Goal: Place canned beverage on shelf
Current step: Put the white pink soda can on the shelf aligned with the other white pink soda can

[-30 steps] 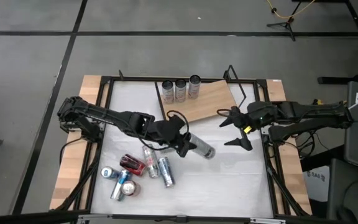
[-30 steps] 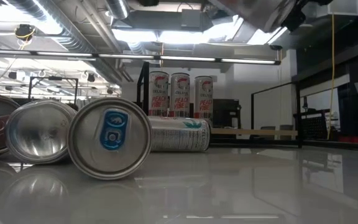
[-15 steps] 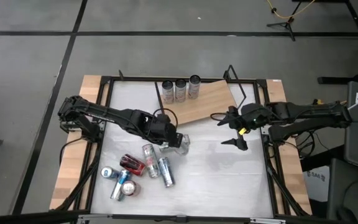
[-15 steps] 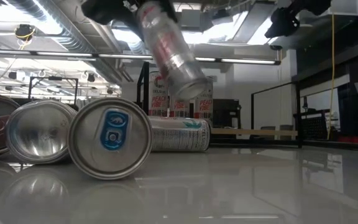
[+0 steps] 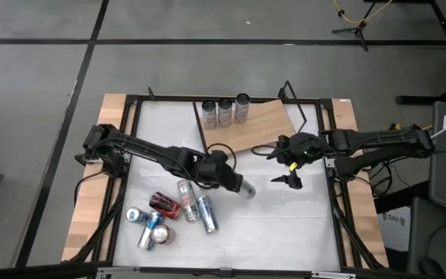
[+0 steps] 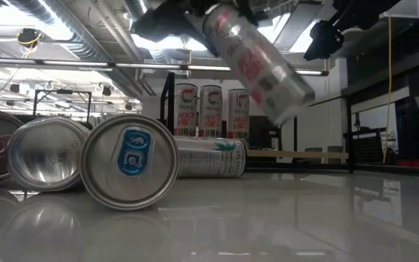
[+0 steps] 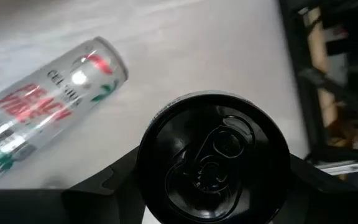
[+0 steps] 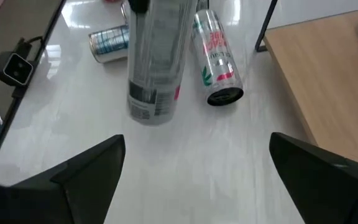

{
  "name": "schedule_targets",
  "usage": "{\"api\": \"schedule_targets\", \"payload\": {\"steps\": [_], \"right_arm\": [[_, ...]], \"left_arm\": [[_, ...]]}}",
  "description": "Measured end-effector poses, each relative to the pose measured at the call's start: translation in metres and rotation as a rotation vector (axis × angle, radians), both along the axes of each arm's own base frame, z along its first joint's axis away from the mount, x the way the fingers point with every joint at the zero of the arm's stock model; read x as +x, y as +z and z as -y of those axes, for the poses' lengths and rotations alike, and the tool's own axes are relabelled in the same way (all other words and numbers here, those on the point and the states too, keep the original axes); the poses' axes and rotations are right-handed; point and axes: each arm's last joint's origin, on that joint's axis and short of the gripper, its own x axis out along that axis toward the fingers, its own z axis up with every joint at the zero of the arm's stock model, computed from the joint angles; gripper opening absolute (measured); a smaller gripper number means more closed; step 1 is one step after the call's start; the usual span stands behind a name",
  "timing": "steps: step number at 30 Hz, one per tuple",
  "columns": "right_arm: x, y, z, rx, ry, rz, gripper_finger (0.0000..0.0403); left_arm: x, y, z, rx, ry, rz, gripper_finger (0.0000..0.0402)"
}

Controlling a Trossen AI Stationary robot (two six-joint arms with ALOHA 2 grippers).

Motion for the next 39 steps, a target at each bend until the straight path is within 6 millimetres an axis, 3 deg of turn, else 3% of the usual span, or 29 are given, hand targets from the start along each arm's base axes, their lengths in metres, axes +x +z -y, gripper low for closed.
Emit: {"api": "schedule_targets", "payload": {"steps": [5, 19, 39], "right_arm": [[0.001, 0.000, 0.000, 0.000, -0.001, 0.003, 0.0395], [0.001, 0.000, 0.000, 0.000, 0.000, 0.004, 0.0395], [0.001, 0.000, 0.000, -0.001, -0.001, 0.008, 0.0395]], "left_arm": [[-0.002, -0.013, 0.000, -0.001, -0.004, -0.101, 0.0232], [-0.022, -0.023, -0.004, 0.056, 0.035, -0.327, 0.0233], [-0.035, -0.026, -0.009, 0.131, 0.053, -0.456, 0.0245]]}}
